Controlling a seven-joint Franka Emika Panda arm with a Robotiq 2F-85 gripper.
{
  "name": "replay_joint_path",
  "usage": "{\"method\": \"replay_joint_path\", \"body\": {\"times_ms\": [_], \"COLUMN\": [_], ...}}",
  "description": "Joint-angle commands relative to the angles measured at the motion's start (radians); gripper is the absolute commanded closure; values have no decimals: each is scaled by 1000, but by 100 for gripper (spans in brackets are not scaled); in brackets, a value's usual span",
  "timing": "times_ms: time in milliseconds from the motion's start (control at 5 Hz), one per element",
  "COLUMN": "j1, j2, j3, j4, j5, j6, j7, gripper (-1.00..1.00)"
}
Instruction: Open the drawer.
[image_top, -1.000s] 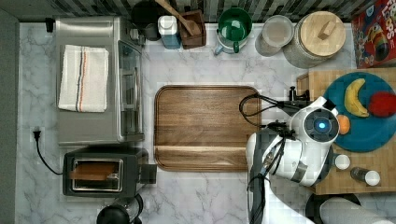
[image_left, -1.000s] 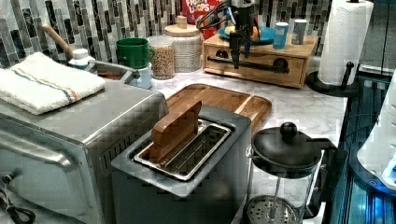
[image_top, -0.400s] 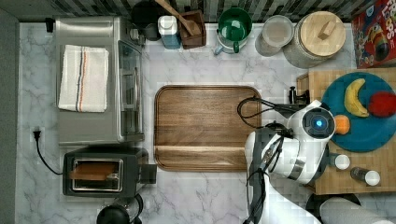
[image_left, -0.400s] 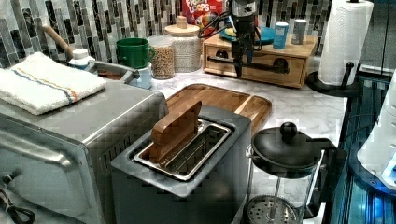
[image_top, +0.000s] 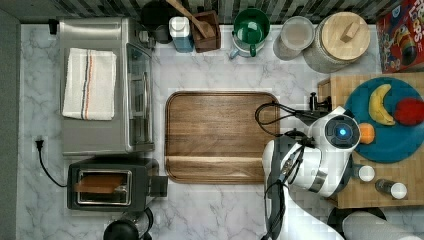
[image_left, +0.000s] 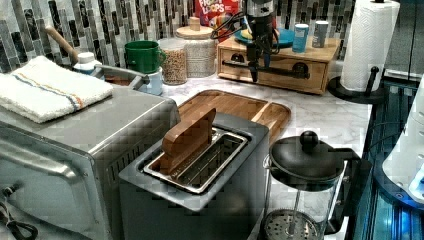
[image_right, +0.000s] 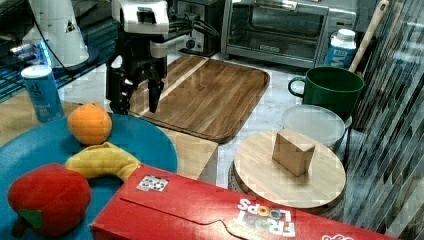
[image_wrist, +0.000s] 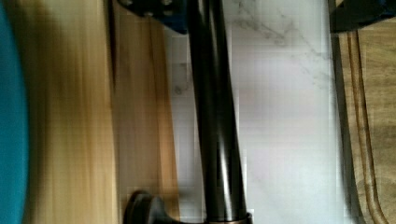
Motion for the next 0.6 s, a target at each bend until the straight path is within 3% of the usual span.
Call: {"method": "replay_joint_path", "body": {"times_ms": [200,600], "j1": [147,212], "j2": [36,-7], "j3": [139,216], "j4": [-9,-48], "j5": [128,197], "j6": [133,79], "j7": [212,288], "gripper": [-100,-100]}}
